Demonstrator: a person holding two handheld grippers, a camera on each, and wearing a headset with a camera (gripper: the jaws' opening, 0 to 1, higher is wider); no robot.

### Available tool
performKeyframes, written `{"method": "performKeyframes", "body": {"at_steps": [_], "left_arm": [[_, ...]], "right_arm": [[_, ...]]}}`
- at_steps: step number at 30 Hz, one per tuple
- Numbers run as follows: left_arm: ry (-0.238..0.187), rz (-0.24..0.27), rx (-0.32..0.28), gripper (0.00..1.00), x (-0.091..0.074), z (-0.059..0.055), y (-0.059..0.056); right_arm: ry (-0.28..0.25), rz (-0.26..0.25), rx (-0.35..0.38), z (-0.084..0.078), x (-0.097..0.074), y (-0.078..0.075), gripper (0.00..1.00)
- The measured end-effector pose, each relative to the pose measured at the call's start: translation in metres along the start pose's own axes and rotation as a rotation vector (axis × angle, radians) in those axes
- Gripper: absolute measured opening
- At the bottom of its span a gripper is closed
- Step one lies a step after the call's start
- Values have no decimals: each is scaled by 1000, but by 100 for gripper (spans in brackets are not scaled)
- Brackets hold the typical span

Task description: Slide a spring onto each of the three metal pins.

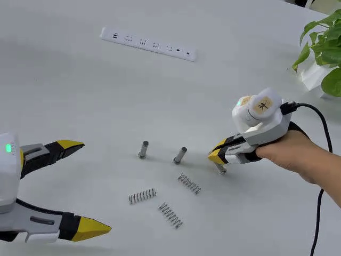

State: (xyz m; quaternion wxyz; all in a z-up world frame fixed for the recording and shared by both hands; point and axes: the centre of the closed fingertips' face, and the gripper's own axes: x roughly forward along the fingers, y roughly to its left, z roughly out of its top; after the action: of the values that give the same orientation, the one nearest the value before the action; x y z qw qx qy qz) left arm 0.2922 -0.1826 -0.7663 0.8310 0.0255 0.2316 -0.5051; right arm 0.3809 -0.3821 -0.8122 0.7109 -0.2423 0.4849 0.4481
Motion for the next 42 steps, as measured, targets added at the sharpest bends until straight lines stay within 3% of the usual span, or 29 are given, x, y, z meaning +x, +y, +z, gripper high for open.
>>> {"method": "performKeyframes", "body": {"at_steps": [25,31,36,42], "left_arm": [[11,-13,1,99,2,-1,-4],[14,-14,-1,99,2,-2,-4],[18,-14,-2,99,3,-3,-4],[13,-13,-5,99,4,-1,-3]], "right_arm": [[-135,-50,70,-15,-17,-12,3],[-214,-59,85,-7,-19,-8,3],[-249,-74,101,-2,-21,-5,3],[-250,-69,97,-1,-21,1,3]]}}
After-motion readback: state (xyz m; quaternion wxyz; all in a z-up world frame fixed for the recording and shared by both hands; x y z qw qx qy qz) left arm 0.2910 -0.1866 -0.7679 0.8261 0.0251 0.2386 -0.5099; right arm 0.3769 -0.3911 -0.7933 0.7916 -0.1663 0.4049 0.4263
